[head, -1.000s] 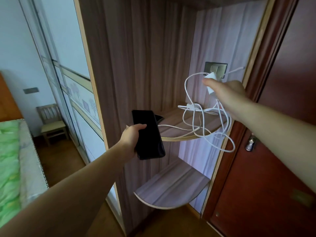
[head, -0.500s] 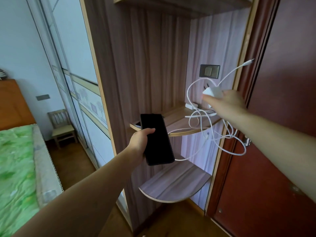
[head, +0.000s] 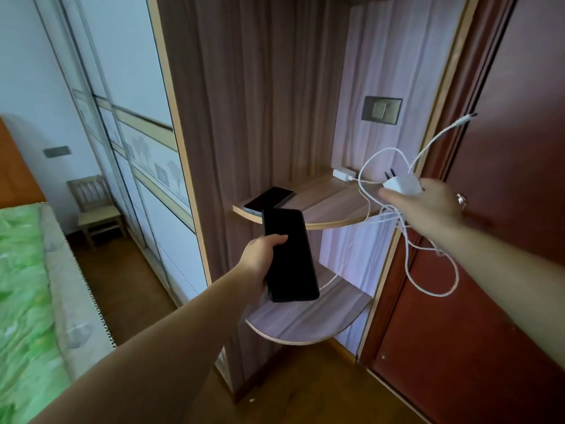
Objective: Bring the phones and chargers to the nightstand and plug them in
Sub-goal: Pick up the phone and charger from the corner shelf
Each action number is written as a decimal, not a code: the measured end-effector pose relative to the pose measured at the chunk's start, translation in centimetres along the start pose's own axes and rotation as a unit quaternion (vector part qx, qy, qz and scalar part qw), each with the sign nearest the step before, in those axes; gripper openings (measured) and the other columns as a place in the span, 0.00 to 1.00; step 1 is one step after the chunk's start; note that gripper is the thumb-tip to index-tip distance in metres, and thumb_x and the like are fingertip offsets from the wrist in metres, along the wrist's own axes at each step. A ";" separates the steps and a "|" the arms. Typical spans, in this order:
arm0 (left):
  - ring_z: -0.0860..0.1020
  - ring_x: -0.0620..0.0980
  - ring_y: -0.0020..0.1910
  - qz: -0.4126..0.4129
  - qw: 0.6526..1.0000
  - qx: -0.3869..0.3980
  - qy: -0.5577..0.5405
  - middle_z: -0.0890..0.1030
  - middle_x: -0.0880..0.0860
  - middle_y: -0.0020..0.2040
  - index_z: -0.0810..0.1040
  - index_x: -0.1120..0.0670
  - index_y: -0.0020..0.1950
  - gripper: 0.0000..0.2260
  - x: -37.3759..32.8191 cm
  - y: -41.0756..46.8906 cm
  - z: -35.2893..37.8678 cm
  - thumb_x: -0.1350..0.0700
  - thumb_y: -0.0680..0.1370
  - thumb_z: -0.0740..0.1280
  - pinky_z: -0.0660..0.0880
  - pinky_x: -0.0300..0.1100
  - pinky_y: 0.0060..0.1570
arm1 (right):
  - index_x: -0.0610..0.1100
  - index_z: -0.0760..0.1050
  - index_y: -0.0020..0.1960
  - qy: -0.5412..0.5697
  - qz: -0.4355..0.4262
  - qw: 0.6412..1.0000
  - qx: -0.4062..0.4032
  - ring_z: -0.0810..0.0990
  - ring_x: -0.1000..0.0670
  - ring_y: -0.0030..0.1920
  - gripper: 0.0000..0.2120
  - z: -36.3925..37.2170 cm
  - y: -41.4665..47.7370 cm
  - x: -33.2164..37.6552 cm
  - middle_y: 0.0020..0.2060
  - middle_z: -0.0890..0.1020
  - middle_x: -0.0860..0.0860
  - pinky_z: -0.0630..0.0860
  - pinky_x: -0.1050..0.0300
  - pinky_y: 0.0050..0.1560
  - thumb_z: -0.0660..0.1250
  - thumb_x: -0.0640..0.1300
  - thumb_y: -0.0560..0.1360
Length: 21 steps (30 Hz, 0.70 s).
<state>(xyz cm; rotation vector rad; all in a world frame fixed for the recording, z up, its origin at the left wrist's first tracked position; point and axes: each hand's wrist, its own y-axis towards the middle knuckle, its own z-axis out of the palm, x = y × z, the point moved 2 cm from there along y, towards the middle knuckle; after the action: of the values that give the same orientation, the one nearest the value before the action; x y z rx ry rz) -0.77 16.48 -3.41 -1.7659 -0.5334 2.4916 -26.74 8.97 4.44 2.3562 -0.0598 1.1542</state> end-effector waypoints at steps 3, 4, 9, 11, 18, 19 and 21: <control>0.85 0.56 0.34 -0.004 1.000 0.024 -0.009 0.86 0.56 0.35 0.78 0.59 0.52 0.09 -0.7 -0.2 0.3 0.57 0.75 0.68 0.79 0.42 0.28 | 0.46 0.79 0.34 0.051 0.017 0.998 0.037 0.75 0.64 0.22 0.16 0.3 -0.6 1.8 0.25 0.78 0.56 0.62 0.71 0.17 0.75 0.58 0.63; 0.85 0.56 0.34 -0.002 0.999 0.030 -0.012 0.86 0.56 0.35 0.78 0.59 0.52 0.08 -0.9 -0.2 0.3 0.57 0.75 0.68 0.79 0.42 0.27 | 0.46 0.79 0.34 0.059 0.022 0.997 0.041 0.75 0.62 0.22 0.16 0.4 -0.9 2.4 0.24 0.78 0.56 0.64 0.69 0.18 0.75 0.59 0.63; 0.85 0.56 0.35 -0.001 0.998 0.053 -0.039 0.86 0.58 0.39 0.79 0.60 0.53 0.10 -1.7 -0.8 -0.9 0.57 0.75 0.68 0.79 0.44 0.30 | 0.45 0.82 0.37 0.100 0.023 0.992 0.074 0.77 0.59 0.26 0.18 1.2 -3.4 4.8 0.28 0.80 0.54 0.69 0.65 0.23 0.75 0.60 0.64; 0.85 0.56 0.35 -0.008 0.997 0.057 -0.054 0.86 0.58 0.40 0.79 0.60 0.54 0.11 -1.6 -1.3 -1.6 0.56 0.75 0.68 0.79 0.44 0.29 | 0.47 0.82 0.37 0.114 0.026 0.989 0.090 0.79 0.61 0.28 0.15 1.7 -4.6 5.5 0.29 0.82 0.55 0.69 0.68 0.24 0.75 0.59 0.64; 0.82 0.54 0.24 -0.048 0.995 0.032 -0.081 0.83 0.56 0.29 0.78 0.58 0.44 0.10 0.6 -3.9 -5.7 0.51 0.75 0.67 0.77 0.42 0.22 | 0.49 0.82 0.38 0.161 0.042 0.979 0.121 0.78 0.64 0.30 0.14 4.4 -8.9 5.8 0.27 0.82 0.60 0.69 0.68 0.27 0.75 0.60 0.65; 0.82 0.54 0.25 -0.048 0.995 0.025 -0.082 0.84 0.56 0.29 0.78 0.58 0.44 0.10 0.8 -4.6 -6.4 0.51 0.74 0.67 0.77 0.42 0.24 | 0.48 0.82 0.37 0.164 0.049 0.976 0.131 0.77 0.63 0.28 0.15 4.8 -9.6 5.9 0.24 0.80 0.61 0.69 0.67 0.27 0.75 0.60 0.65; 0.83 0.54 0.29 -0.039 0.996 0.008 -0.080 0.85 0.56 0.32 0.79 0.57 0.47 0.11 1.0 -6.2 -8.0 0.50 0.74 0.68 0.78 0.43 0.30 | 0.46 0.81 0.35 0.170 0.057 0.971 0.160 0.75 0.61 0.26 0.18 5.6 -10.9 6.3 0.19 0.76 0.62 0.68 0.63 0.27 0.75 0.61 0.65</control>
<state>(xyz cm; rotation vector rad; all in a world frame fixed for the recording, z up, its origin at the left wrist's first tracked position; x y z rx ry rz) 5.27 24.53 -4.81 -1.5159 -0.5765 2.5898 -15.93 16.98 1.69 2.4108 0.1203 1.7208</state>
